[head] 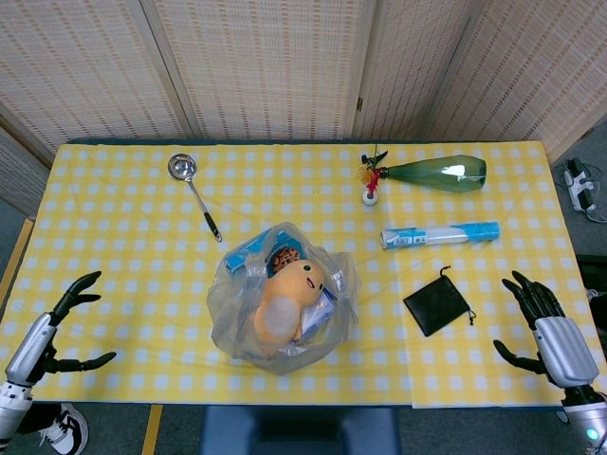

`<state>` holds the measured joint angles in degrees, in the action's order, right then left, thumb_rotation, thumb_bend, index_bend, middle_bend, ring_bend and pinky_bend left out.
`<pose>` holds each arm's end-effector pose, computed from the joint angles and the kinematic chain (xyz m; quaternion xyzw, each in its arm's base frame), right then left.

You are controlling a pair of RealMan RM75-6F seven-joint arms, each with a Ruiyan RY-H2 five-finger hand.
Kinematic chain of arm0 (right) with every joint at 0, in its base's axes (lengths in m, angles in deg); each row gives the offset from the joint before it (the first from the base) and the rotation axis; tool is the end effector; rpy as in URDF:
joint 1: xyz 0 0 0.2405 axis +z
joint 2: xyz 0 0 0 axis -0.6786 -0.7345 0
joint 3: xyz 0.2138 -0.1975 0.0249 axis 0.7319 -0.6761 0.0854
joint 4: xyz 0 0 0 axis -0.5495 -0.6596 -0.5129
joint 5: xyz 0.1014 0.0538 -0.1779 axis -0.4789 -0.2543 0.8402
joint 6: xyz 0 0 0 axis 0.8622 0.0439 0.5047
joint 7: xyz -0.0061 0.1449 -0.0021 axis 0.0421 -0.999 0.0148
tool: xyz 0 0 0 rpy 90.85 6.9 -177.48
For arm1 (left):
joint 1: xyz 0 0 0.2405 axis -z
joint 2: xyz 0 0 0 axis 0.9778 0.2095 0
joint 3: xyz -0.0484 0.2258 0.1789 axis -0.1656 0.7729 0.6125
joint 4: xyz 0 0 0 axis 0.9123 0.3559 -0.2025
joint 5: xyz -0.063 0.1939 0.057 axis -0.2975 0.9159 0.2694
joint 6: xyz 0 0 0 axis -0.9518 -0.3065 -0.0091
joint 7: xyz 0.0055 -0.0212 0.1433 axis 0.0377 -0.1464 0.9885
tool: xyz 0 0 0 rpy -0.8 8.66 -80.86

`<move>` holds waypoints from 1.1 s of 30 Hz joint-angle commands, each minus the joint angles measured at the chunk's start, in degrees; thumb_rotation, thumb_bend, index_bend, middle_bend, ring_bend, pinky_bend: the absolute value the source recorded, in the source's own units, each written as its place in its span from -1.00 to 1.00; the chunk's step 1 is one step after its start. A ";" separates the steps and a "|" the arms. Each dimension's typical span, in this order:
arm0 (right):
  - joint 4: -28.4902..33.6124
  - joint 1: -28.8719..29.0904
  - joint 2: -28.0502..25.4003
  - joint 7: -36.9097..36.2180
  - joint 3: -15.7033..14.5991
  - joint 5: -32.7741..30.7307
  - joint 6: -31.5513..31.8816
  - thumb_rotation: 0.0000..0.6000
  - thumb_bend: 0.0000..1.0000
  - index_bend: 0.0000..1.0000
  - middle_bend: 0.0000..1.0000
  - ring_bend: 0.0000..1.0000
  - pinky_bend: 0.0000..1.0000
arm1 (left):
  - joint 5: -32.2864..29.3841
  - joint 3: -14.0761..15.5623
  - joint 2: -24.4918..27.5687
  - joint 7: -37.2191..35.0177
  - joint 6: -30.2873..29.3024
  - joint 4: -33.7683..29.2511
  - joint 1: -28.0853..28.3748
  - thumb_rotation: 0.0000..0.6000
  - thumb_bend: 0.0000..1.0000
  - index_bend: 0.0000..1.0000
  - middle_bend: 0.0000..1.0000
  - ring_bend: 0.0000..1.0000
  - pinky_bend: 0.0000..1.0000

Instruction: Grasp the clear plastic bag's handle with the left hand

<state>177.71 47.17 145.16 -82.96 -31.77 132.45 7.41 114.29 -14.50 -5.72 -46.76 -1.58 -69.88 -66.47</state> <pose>-0.3383 -0.1675 0.1768 0.5885 -0.4700 0.4355 0.4931 -0.2990 0.2033 0.1843 -0.5079 -0.5784 -0.5897 0.2445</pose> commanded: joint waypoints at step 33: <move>-0.80 -0.17 -1.77 -6.37 -1.22 2.18 1.70 1.00 -0.38 -1.00 -1.00 -1.00 -1.00 | 10.46 0.77 -2.12 -24.04 9.84 -7.77 30.40 1.00 -0.92 -1.00 -0.90 -0.87 -0.66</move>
<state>176.90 47.01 143.39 -89.31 -32.98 134.61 9.10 124.68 -13.50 -7.33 -70.48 7.77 -77.87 -36.83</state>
